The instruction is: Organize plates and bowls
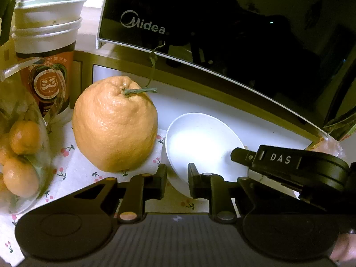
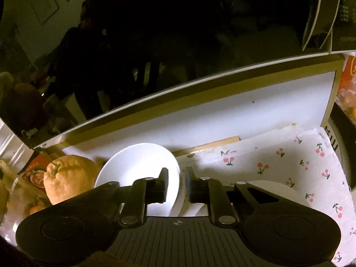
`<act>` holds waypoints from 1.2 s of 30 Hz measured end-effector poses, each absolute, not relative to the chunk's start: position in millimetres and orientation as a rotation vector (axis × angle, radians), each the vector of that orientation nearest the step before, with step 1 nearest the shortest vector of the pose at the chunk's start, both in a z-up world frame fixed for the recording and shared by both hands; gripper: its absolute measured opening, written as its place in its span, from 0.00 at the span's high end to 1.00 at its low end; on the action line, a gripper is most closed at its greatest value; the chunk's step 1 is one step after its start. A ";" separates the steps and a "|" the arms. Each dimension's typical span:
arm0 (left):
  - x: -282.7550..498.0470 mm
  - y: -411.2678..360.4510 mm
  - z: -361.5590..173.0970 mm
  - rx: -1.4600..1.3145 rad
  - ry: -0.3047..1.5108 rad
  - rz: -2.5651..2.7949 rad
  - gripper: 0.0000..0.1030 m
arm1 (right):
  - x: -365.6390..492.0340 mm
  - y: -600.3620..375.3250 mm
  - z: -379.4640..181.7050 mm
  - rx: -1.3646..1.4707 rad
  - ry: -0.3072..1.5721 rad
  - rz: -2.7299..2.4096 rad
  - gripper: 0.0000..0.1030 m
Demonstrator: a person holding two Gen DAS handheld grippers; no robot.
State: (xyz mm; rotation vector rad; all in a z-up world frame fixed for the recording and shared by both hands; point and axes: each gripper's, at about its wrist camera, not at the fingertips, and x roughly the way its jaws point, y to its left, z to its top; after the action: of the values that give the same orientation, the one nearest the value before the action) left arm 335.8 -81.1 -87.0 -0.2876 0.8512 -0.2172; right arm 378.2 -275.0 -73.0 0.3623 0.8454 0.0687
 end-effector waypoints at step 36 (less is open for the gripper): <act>263.1 -55.5 -10.1 -0.294 0.819 -0.251 0.85 | 291.2 -262.5 17.0 0.358 0.786 0.048 0.93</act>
State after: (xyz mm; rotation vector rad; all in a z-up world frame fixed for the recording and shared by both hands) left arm 263.1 -55.5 -10.1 -0.2942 0.8185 -0.2513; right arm 291.2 -262.5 17.0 0.3581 0.7858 0.0483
